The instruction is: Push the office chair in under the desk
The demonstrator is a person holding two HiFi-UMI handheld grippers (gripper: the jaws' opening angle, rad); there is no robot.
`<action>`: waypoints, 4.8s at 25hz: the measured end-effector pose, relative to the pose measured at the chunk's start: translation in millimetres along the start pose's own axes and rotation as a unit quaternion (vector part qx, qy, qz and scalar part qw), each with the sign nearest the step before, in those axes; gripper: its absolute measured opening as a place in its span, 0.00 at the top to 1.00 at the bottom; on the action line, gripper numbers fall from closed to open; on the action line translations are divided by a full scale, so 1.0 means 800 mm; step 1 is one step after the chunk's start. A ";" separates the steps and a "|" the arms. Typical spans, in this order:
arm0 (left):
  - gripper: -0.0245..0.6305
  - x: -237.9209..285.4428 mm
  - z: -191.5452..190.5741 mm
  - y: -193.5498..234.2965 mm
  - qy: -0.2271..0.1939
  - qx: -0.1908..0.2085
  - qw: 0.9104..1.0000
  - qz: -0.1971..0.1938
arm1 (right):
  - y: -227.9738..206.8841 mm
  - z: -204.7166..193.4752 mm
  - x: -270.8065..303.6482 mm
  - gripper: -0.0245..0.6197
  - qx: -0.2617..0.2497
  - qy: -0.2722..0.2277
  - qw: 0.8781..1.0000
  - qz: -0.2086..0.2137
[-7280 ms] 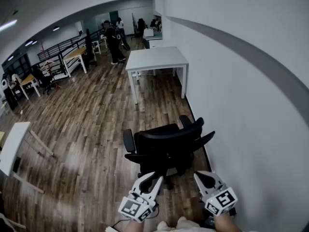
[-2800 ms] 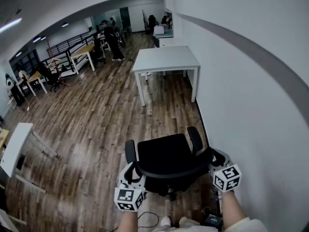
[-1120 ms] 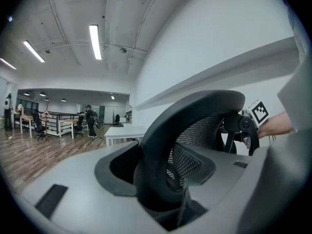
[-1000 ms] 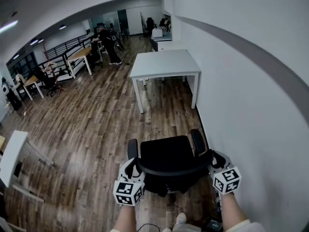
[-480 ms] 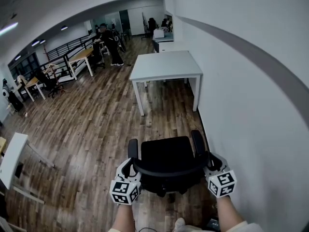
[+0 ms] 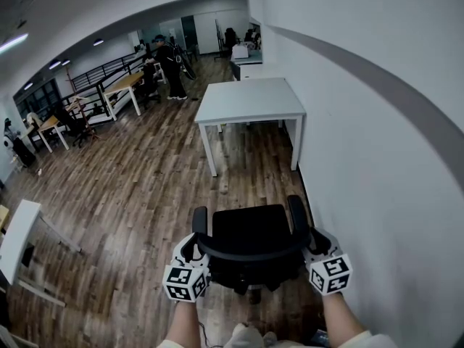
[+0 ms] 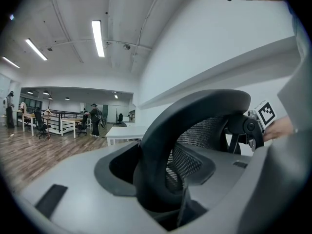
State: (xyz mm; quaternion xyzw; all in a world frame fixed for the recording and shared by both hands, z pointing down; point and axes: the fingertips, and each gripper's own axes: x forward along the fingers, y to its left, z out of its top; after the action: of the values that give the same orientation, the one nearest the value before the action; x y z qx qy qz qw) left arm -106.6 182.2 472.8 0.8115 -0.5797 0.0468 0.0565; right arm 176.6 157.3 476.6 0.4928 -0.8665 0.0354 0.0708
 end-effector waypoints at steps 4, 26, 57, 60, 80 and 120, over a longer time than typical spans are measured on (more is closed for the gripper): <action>0.63 0.021 0.003 0.009 -0.002 0.002 1.000 -0.003 | -0.008 0.001 0.017 0.64 0.003 0.001 1.000 0.000; 0.63 0.145 0.023 0.076 -0.007 0.004 0.999 -0.040 | -0.049 0.017 0.125 0.64 0.002 0.002 0.999 -0.048; 0.63 0.293 0.043 0.109 -0.001 0.005 0.999 -0.052 | -0.140 0.034 0.246 0.64 0.003 0.007 0.999 -0.044; 0.63 0.304 0.045 0.108 0.001 0.007 0.999 -0.049 | -0.151 0.032 0.255 0.64 0.002 0.006 0.999 -0.038; 0.63 0.337 0.049 0.103 -0.002 0.003 1.000 -0.026 | -0.186 0.038 0.283 0.64 -0.009 0.007 0.999 -0.031; 0.63 0.579 0.085 0.209 -0.010 0.008 0.997 -0.077 | -0.293 0.066 0.502 0.64 -0.016 0.014 0.996 -0.086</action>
State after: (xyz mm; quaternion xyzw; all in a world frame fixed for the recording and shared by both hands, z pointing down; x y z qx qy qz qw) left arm -114.6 -314.5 477.6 0.8547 -0.5154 0.0388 0.0483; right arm 171.0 -310.6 485.5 0.5635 -0.8205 0.0222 0.0938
